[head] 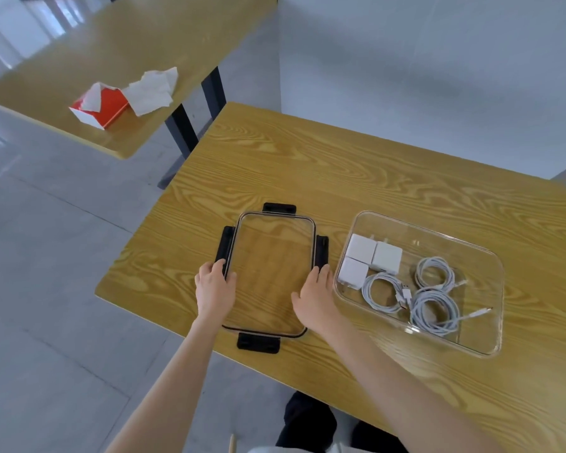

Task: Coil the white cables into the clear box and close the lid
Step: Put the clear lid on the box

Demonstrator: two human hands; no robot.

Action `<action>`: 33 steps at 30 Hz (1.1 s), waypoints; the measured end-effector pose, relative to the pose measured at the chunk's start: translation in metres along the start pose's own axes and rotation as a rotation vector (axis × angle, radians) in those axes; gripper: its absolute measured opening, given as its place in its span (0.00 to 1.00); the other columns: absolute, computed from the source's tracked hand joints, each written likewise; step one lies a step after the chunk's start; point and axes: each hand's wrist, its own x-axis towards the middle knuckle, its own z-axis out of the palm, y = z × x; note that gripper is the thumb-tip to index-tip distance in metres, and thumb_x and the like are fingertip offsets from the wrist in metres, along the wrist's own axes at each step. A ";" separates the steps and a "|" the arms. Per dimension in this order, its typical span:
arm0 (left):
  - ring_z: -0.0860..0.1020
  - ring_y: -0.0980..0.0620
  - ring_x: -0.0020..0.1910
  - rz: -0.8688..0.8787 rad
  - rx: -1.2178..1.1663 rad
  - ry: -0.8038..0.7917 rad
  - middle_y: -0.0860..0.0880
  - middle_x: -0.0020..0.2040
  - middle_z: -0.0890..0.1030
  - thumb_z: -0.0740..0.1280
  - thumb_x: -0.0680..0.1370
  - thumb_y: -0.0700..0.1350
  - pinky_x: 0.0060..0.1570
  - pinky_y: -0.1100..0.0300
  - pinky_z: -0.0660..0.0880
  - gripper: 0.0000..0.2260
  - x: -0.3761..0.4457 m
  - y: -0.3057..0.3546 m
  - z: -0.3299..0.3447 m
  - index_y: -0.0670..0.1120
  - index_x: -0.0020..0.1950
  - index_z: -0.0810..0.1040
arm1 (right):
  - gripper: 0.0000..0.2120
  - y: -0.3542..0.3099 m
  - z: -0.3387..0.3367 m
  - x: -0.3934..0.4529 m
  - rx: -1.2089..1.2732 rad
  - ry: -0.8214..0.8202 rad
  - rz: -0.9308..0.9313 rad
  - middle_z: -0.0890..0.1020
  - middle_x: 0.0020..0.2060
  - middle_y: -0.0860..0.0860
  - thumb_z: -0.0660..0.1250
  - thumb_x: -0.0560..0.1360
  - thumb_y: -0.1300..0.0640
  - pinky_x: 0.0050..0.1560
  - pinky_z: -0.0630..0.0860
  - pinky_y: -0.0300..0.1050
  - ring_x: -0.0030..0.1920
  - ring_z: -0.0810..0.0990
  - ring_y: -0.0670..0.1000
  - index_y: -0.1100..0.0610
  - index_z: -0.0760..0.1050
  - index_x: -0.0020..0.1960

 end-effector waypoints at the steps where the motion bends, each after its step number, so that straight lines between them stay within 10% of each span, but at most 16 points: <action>1: 0.60 0.41 0.70 -0.009 -0.010 0.018 0.40 0.71 0.64 0.59 0.80 0.45 0.67 0.48 0.62 0.21 0.002 0.000 0.000 0.43 0.72 0.63 | 0.33 0.001 0.001 0.000 -0.024 0.006 -0.007 0.35 0.74 0.63 0.53 0.81 0.56 0.74 0.45 0.48 0.76 0.39 0.60 0.67 0.35 0.74; 20: 0.74 0.37 0.55 -0.090 -0.117 0.094 0.33 0.60 0.73 0.53 0.81 0.39 0.52 0.47 0.72 0.15 0.021 0.004 0.002 0.33 0.65 0.69 | 0.29 -0.012 -0.019 0.004 -0.158 -0.066 0.047 0.38 0.73 0.68 0.49 0.81 0.61 0.74 0.42 0.55 0.74 0.38 0.66 0.72 0.36 0.72; 23: 0.79 0.45 0.40 -0.065 -0.247 0.159 0.36 0.52 0.80 0.54 0.81 0.39 0.38 0.56 0.73 0.13 0.020 0.011 -0.009 0.33 0.57 0.74 | 0.29 -0.009 -0.018 0.012 0.072 -0.043 -0.040 0.47 0.75 0.62 0.53 0.79 0.61 0.74 0.49 0.55 0.75 0.46 0.61 0.65 0.43 0.75; 27: 0.79 0.44 0.33 0.105 -0.284 0.217 0.42 0.35 0.80 0.57 0.80 0.40 0.33 0.53 0.76 0.11 0.016 0.042 -0.037 0.40 0.41 0.74 | 0.22 -0.028 -0.038 0.001 0.473 0.089 -0.140 0.71 0.61 0.54 0.54 0.79 0.58 0.50 0.70 0.46 0.51 0.72 0.51 0.56 0.57 0.73; 33: 0.77 0.53 0.31 0.579 -0.271 0.242 0.48 0.33 0.78 0.58 0.80 0.39 0.30 0.60 0.73 0.09 -0.025 0.118 -0.069 0.41 0.43 0.75 | 0.21 -0.042 -0.104 -0.017 0.912 0.247 -0.229 0.71 0.68 0.55 0.53 0.80 0.47 0.67 0.64 0.46 0.69 0.69 0.55 0.57 0.66 0.69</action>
